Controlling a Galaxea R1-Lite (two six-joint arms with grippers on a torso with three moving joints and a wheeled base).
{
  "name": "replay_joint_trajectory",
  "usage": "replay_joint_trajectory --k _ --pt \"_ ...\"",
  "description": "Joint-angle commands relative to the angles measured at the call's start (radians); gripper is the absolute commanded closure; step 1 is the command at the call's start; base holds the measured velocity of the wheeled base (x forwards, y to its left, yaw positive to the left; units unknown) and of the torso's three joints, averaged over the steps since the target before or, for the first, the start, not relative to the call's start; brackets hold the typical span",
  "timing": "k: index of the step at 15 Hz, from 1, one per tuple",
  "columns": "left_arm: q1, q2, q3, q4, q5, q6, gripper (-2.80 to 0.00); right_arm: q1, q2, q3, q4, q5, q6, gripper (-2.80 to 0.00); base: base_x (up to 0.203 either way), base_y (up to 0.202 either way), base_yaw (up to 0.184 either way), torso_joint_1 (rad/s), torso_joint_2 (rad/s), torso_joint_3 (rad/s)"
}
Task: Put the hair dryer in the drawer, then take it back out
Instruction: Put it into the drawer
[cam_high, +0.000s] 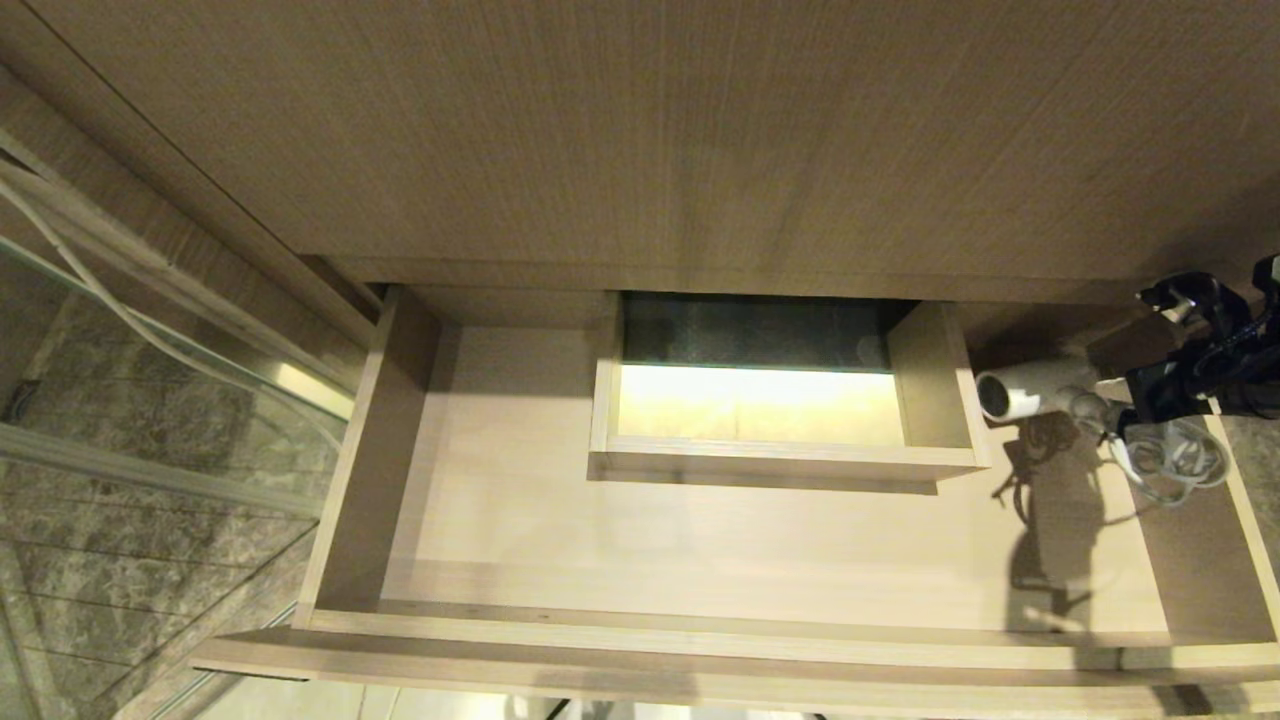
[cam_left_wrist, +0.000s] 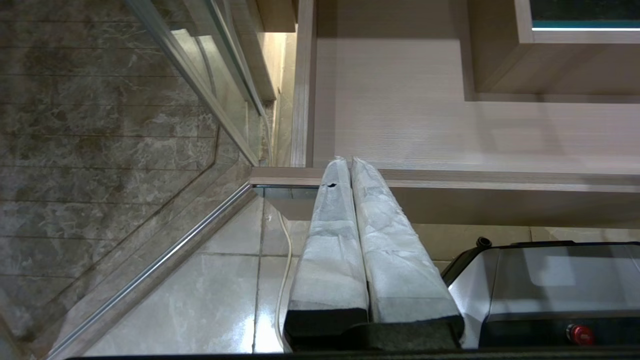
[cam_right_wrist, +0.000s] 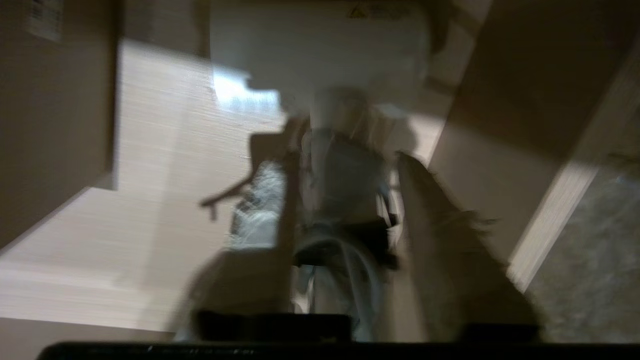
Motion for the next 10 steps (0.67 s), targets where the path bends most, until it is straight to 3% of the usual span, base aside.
replay_joint_trajectory --k 1,6,9,10 --pt "-0.001 0.000 0.002 0.000 -0.001 0.000 0.00 0.000 0.057 -0.016 -0.037 -0.004 -0.014 -2.80 0.000 0.000 0.000 0.000 0.00 0.000" --pt "-0.001 0.000 0.002 0.000 0.000 0.000 0.00 -0.002 -0.060 0.037 -0.012 -0.011 -0.024 -2.80 0.000 0.000 0.000 0.000 0.00 0.000" --pt "-0.001 0.000 0.002 0.000 0.000 0.000 0.00 -0.007 -0.263 0.137 0.024 -0.013 -0.018 -2.80 0.000 0.000 0.000 0.000 0.00 0.000" --pt "-0.001 0.000 0.002 0.000 0.000 0.000 0.00 -0.009 -0.368 0.187 0.043 -0.013 -0.017 0.00 0.000 0.000 0.000 0.000 0.00 0.000"
